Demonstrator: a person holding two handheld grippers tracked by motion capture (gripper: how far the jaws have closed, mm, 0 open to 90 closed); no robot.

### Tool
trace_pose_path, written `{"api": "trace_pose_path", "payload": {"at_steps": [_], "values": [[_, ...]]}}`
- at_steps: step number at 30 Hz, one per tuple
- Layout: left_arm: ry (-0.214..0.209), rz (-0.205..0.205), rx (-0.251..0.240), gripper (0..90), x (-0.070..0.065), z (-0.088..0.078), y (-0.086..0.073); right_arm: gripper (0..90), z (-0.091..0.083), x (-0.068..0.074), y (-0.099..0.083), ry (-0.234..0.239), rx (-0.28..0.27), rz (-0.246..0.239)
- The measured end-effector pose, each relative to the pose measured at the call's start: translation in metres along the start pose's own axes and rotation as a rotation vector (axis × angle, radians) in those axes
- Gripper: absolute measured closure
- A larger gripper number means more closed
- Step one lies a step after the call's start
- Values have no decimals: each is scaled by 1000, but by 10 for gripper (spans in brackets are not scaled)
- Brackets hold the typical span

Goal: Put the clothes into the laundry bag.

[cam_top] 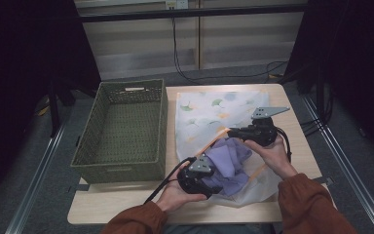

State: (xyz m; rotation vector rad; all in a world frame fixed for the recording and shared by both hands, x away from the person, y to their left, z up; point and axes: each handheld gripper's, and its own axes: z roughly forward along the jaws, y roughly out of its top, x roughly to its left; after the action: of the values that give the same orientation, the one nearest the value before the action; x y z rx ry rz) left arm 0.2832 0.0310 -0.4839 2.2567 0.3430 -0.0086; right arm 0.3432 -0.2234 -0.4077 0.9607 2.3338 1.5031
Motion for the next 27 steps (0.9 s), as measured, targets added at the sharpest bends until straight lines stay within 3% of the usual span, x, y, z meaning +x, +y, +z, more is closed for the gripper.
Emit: {"api": "trace_pose_path", "payload": {"at_steps": [4, 5, 10, 14, 16, 21, 22, 25, 26, 27], "values": [[0, 12, 50, 304, -1, 14, -7, 899, 0, 1, 0, -2, 5, -3], [6, 32, 56, 279, -1, 14, -8, 900, 0, 1, 0, -1, 7, -4], [14, 68, 19, 253, -3, 16, -13, 899, 1, 2, 0, 1, 10, -4], [50, 105, 22, 272, -7, 17, -15, 899, 2, 2, -1, 3, 15, -5], [59, 101, 22, 276, -7, 17, -15, 899, 3, 2, -1, 4, 15, -3], [76, 82, 24, 406, -2, 14, -13, 900, 3, 3, -1, 8, 16, -3], [76, 82, 24, 469, -2, 14, -13, 900, 3, 3, -1, 8, 16, -3], [105, 85, 68, 541, 0, 13, -7, 899, 2, 2, -1, 9, 14, -4], [98, 73, 51, 602, 1, 14, -8, 900, 2, 2, -1, 5, 16, -6], [95, 86, 73, 602, 4, 11, -7, 900, 2, 2, -1, 5, 16, -6]]}}
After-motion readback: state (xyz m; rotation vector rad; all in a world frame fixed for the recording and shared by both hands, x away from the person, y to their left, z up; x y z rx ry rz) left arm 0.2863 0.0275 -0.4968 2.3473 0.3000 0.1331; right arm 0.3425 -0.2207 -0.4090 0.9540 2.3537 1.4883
